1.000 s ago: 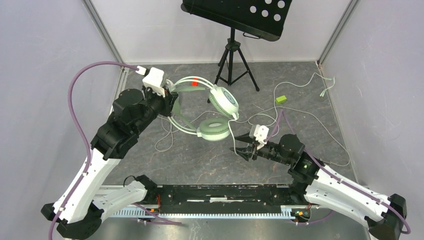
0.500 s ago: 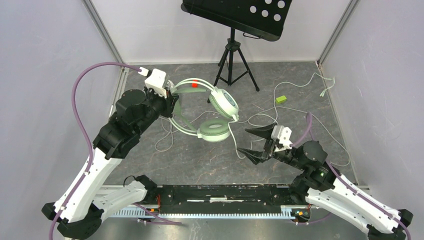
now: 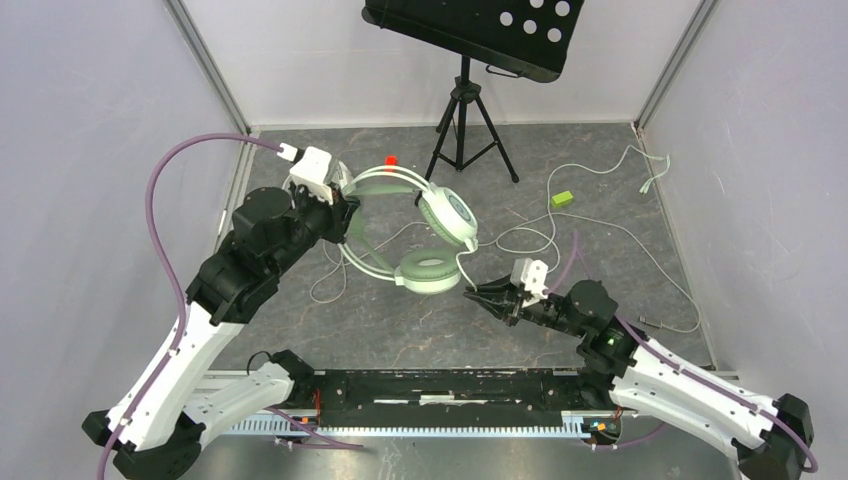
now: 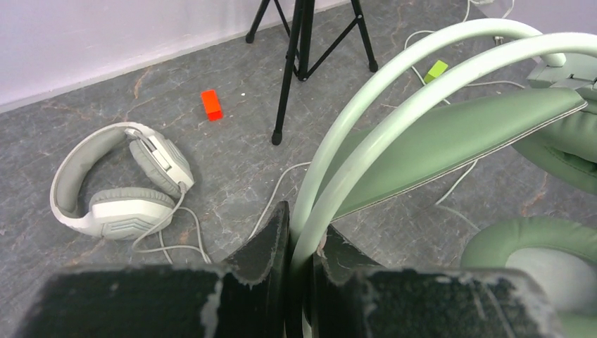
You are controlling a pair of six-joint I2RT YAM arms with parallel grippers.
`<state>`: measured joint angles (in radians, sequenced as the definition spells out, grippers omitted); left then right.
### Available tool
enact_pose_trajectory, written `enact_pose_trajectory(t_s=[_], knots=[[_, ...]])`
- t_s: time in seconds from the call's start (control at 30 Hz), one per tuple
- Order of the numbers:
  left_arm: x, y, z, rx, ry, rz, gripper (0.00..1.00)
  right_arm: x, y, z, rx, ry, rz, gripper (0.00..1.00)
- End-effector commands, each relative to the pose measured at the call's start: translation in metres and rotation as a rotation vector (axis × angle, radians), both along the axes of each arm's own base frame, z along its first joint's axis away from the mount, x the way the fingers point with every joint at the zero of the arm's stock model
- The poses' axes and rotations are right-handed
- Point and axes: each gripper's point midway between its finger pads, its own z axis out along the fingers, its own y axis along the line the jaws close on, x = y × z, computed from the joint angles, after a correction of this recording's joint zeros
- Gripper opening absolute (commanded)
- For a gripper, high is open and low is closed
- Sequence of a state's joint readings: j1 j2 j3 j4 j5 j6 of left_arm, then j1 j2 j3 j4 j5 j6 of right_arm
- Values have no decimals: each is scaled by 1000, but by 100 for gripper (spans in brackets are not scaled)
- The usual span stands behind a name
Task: Wrap the headphones
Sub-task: Wrap the headphones cable around the headphones.
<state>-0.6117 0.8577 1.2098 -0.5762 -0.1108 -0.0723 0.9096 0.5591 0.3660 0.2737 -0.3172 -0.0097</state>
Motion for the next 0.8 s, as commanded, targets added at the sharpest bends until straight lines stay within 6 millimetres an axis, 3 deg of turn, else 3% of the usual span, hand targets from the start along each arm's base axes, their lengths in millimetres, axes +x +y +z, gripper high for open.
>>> enact_pose_trajectory(t_s=[0.0, 0.2, 0.33, 0.5, 0.6, 0.77], knots=[[-1, 3, 58, -234, -53, 74, 16, 13, -3, -17, 9, -18, -70, 14], [-19, -23, 84, -386, 14, -58, 15, 28, -6, -44, -24, -47, -140, 13], [-25, -20, 82, -390, 29, -59, 16, 48, -16, -45, -37, -73, -261, 1], [-32, -20, 82, -381, 36, -83, 16, 65, -32, -58, -61, -72, -388, 0], [-36, -26, 83, -379, 35, -129, 17, 64, -31, -59, -94, -48, -381, 23], [-35, -26, 72, -330, 43, -133, 17, 38, -20, -25, -64, -93, -223, 61]])
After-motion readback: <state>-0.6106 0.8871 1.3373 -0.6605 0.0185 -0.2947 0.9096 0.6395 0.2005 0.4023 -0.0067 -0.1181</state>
